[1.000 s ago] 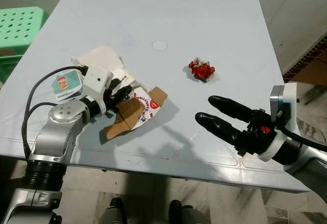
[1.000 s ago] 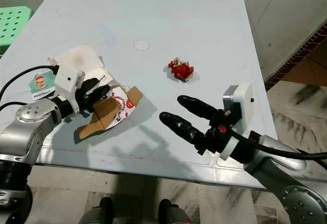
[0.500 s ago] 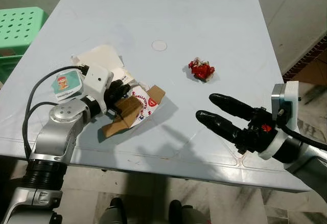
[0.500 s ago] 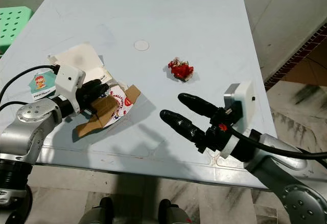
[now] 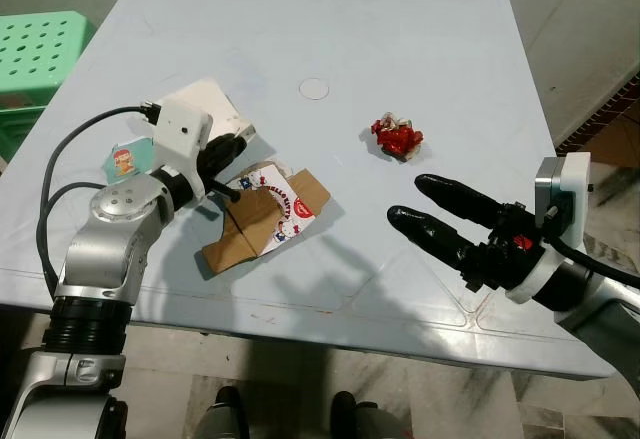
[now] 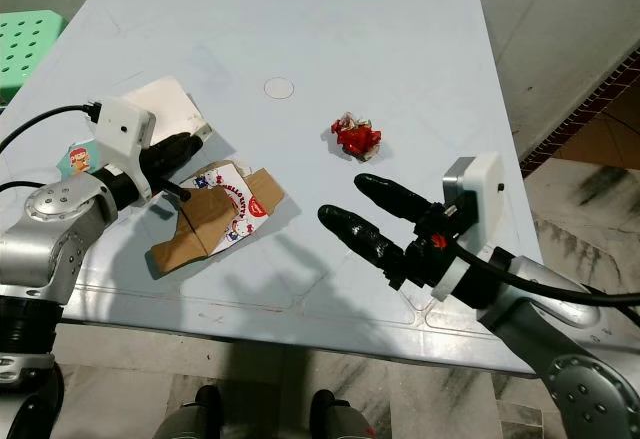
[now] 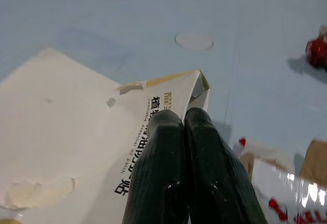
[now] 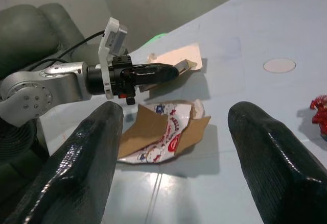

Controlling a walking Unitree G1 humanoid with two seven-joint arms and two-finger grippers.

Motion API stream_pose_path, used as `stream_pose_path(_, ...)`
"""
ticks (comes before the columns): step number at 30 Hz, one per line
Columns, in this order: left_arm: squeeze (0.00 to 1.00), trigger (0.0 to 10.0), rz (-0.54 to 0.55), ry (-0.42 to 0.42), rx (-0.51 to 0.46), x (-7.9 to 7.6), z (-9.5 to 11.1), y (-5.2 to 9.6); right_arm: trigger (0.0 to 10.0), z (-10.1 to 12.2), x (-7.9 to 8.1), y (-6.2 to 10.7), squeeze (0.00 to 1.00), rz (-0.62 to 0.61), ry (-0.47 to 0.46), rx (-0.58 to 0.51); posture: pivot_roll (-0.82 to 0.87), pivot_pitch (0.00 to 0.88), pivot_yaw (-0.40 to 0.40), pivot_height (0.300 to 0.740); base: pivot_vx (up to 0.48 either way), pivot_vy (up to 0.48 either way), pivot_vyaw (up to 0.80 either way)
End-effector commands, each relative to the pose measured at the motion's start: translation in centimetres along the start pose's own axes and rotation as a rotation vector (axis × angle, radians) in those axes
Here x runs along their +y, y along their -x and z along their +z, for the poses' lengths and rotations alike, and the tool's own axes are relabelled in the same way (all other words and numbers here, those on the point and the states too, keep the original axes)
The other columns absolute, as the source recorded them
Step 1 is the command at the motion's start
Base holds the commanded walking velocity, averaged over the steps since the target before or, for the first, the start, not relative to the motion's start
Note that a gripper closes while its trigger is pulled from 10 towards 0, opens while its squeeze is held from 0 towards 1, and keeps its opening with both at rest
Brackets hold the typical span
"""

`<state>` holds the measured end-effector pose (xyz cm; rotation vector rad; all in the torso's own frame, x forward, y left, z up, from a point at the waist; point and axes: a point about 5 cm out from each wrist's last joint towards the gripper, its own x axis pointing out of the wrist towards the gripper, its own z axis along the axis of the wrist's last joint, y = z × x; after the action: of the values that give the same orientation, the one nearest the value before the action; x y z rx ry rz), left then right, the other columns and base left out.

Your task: Picking trash to rubbish bin

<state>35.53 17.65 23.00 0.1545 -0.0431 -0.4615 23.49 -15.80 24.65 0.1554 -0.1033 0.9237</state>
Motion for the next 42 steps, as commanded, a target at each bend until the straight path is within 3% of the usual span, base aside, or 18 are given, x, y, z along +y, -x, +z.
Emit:
stream_pose_path(1, 0.0, 0.0, 0.005, -0.002, -0.031, -0.1, 0.9, 0.0, 10.0, 0.0, -0.2, 0.0, 0.0, -0.019, 0.01, -0.01, -0.06, 0.269, -0.063, 0.74, 0.0, 0.0, 0.0)
stream_pose_path(4, 0.0, 0.0, 0.013, -0.002, -0.065, -0.2, 2.0, -0.1, 10.0, 0.2, -0.8, -0.2, 0.0, -0.051, 0.015, -0.043, -0.06, 0.253, -0.064, 0.74, 0.0, 0.0, 0.0)
stream_pose_path(6, 0.0, 6.3, 0.025, -0.005, -0.093, -0.1, 2.8, -0.1, 10.0, 0.3, -1.1, -0.4, 0.0, -0.071, 0.015, -0.061, -0.05, 0.244, -0.065, 0.74, 0.0, 0.0, 0.0)
stream_pose_path(7, 0.0, 10.0, 0.033, -0.012, -0.118, -0.1, 3.6, -0.1, 10.0, 0.4, -1.5, -0.5, 0.0, -0.092, 0.014, -0.077, -0.05, 0.231, -0.068, 0.74, 0.0, 0.0, 0.0)
stream_pose_path(16, 0.0, 10.0, 0.053, 0.009, -0.173, 0.0, 5.0, 0.0, 10.0, 0.4, -2.9, -1.0, 0.0, -0.168, 0.016, -0.131, -0.03, 0.196, -0.082, 0.74, 0.0, 0.0, 0.0)
stream_pose_path(20, 0.0, 10.0, 0.06, 0.065, -0.193, -0.3, 5.0, 0.0, 10.0, 0.2, -3.5, -1.4, 0.0, -0.206, 0.013, -0.154, -0.02, 0.176, -0.087, 0.74, 0.0, 0.0, 0.0)
stream_pose_path(28, 0.0, 10.0, -0.005, 0.118, -0.251, -2.2, 5.5, 0.0, 10.0, 0.0, -4.1, -2.4, 0.0, -0.253, -0.03, -0.237, 0.0, 0.126, -0.09, 0.74, 0.0, 0.0, 0.0)
stream_pose_path(32, 0.0, 10.0, -0.047, 0.197, -0.273, -3.5, 6.0, -0.5, 10.0, -0.1, -4.2, -2.9, 0.0, -0.249, -0.03, -0.251, 0.0, 0.106, -0.09, 0.74, 0.0, 0.0, 0.0)
stream_pose_path(33, 0.0, 10.0, -0.054, 0.216, -0.28, -3.8, 6.1, -0.6, 10.0, -0.2, -4.3, -3.0, 0.84, -0.248, -0.031, -0.256, 0.01, 0.099, -0.092, 0.74, 0.0, 0.0, 0.0)
stream_pose_path(34, 0.0, 10.0, -0.055, 0.225, -0.284, -3.9, 6.1, -0.7, 10.0, -0.2, -4.3, -3.0, 0.84, -0.248, -0.032, -0.257, 0.01, 0.099, -0.092, 0.74, 0.0, 0.0, 0.0)
stream_pose_path(35, 0.0, 10.0, -0.056, 0.239, -0.289, -4.0, 6.2, -0.8, 10.0, -0.2, -4.4, -3.0, 1.0, -0.246, -0.035, -0.264, 0.01, 0.097, -0.093, 0.74, 0.0, 0.0, 0.0)
stream_pose_path(41, 0.0, 10.0, -0.058, 0.336, -0.315, -4.3, 6.5, -1.0, 10.0, 0.0, -4.7, -3.1, 1.0, -0.266, -0.018, -0.273, 0.0, 0.09, -0.097, 0.74, 0.0, 0.0, 0.0)
stream_pose_path(42, 0.0, 10.0, -0.059, 0.405, -0.332, -4.2, 6.7, -1.0, 10.0, 0.0, -4.8, -3.1, 1.0, -0.266, -0.016, -0.276, 0.0, 0.09, -0.099, 0.74, 0.0, 0.0, 0.0)
